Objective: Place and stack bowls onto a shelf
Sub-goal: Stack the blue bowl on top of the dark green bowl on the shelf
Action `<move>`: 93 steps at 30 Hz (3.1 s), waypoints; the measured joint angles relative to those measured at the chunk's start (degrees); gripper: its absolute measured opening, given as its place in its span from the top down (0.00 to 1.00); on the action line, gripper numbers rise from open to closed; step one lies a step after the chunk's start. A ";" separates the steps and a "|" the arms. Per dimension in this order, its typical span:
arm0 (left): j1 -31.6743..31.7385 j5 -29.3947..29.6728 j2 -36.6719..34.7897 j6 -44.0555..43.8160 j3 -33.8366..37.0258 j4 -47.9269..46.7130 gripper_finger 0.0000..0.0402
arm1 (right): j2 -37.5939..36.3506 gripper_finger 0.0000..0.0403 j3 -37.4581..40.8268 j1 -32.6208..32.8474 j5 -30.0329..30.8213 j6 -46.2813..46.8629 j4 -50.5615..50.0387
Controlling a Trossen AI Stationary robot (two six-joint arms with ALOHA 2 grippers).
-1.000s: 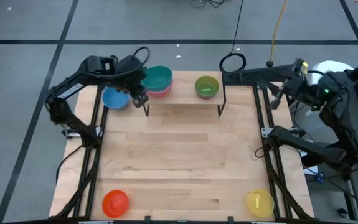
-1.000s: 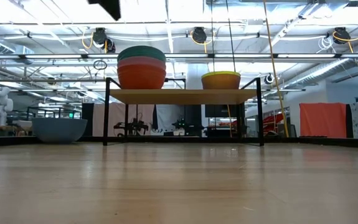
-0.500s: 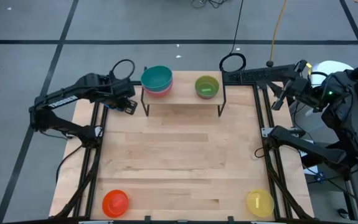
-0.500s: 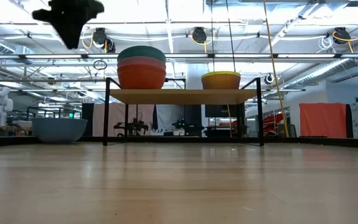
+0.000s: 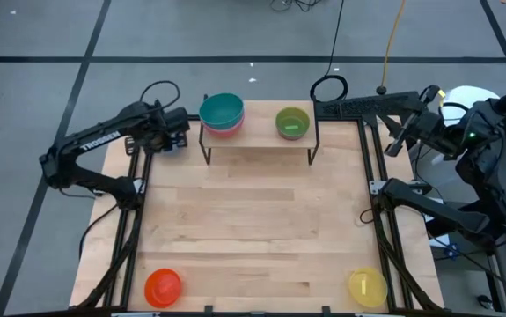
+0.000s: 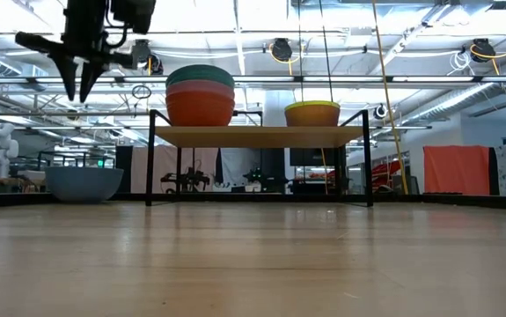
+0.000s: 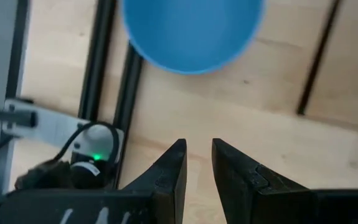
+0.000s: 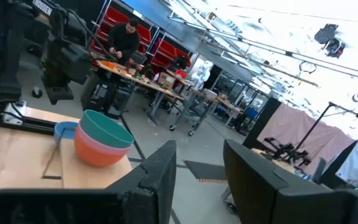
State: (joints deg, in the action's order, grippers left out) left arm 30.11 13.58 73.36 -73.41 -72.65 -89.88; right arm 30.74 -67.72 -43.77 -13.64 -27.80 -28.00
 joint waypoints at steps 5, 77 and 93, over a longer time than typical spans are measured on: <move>4.63 -0.49 0.00 -7.29 1.73 0.04 0.80 | 0.00 0.69 0.00 0.00 -0.03 -1.38 0.30; 23.92 -11.90 0.11 -24.87 24.65 24.22 0.80 | 0.00 0.69 0.00 0.01 -0.01 -7.85 0.31; 24.57 -10.72 -6.57 -21.46 24.42 26.55 0.80 | 0.04 0.69 0.00 0.00 -0.01 -7.84 0.26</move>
State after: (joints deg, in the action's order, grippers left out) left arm 54.68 2.85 66.79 -94.87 -48.23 -63.33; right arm 30.78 -67.72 -43.77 -13.65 -35.64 -27.74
